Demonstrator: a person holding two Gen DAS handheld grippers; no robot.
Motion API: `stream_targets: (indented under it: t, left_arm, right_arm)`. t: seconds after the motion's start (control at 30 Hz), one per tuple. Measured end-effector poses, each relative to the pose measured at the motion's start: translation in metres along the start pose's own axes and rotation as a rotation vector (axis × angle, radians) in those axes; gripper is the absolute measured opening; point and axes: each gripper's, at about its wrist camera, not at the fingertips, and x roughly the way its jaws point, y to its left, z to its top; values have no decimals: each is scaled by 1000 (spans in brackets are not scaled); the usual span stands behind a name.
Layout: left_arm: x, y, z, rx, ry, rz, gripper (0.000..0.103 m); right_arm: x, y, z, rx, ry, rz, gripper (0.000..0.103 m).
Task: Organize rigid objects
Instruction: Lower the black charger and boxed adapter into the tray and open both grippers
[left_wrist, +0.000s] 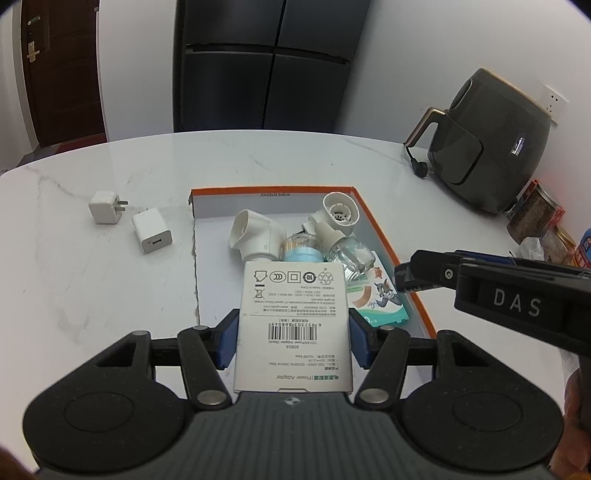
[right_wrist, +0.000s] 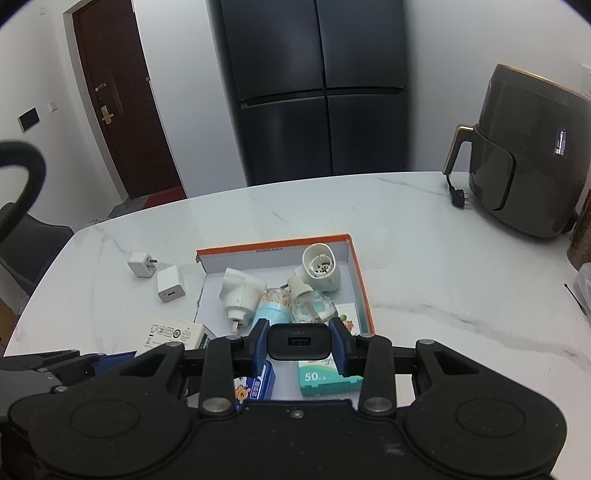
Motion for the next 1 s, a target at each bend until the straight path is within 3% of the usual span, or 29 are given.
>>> stream_targets:
  t: [1.0]
  left_arm:
    - [33, -1, 9, -17, 41, 4, 60]
  right_arm:
    - [61, 3, 39, -55, 42, 38, 43]
